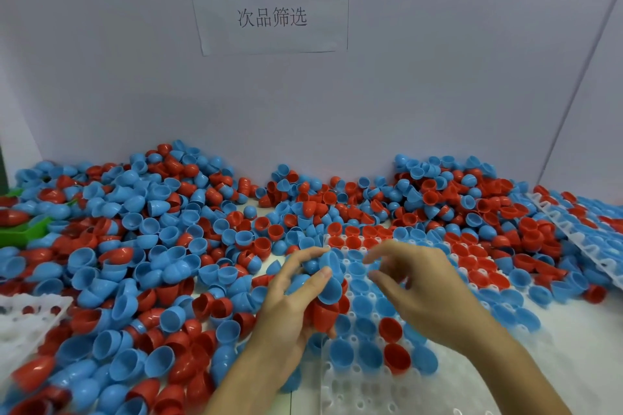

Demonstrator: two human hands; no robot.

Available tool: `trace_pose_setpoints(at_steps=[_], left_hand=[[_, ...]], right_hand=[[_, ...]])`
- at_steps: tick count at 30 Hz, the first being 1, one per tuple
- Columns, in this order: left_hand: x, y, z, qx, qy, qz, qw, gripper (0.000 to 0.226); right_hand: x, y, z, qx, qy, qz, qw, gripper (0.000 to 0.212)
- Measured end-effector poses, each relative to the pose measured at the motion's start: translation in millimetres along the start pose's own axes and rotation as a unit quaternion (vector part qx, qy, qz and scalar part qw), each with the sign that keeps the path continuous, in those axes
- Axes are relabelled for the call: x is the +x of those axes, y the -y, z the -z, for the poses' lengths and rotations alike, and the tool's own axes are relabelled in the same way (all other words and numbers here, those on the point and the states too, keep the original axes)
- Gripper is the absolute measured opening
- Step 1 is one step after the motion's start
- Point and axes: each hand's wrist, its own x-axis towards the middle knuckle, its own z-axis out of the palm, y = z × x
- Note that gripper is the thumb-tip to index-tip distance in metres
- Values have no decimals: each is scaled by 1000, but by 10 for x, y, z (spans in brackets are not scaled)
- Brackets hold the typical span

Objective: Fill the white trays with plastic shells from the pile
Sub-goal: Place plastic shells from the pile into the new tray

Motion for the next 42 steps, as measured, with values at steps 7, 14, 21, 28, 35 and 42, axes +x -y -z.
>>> trace_pose_setpoints(at_steps=[7,14,21,28,35,42], left_hand=[[4,19,-13,28,-16,-28,999,35],[-6,27,-56,54,-13,-46,997,36],[19,27,-14,54,-22,-52,997,33],[50,93,18,176,-40,-113,977,28],[66,102,13,150,-30,-113,982,19],[79,94,19,157,-36,-109,981,27]], right_hand=[[93,90,-303,109,-25,87,990,14],[-9,104,-326,107,-29,73,991,24],[-73,87,-297,284,-24,-9,959,37],[-77,99,-308,319,3,-24,947,30],[-94,151,-324,355,-8,-21,935,33],[-95,194,-311,342,-79,-33,936,34]])
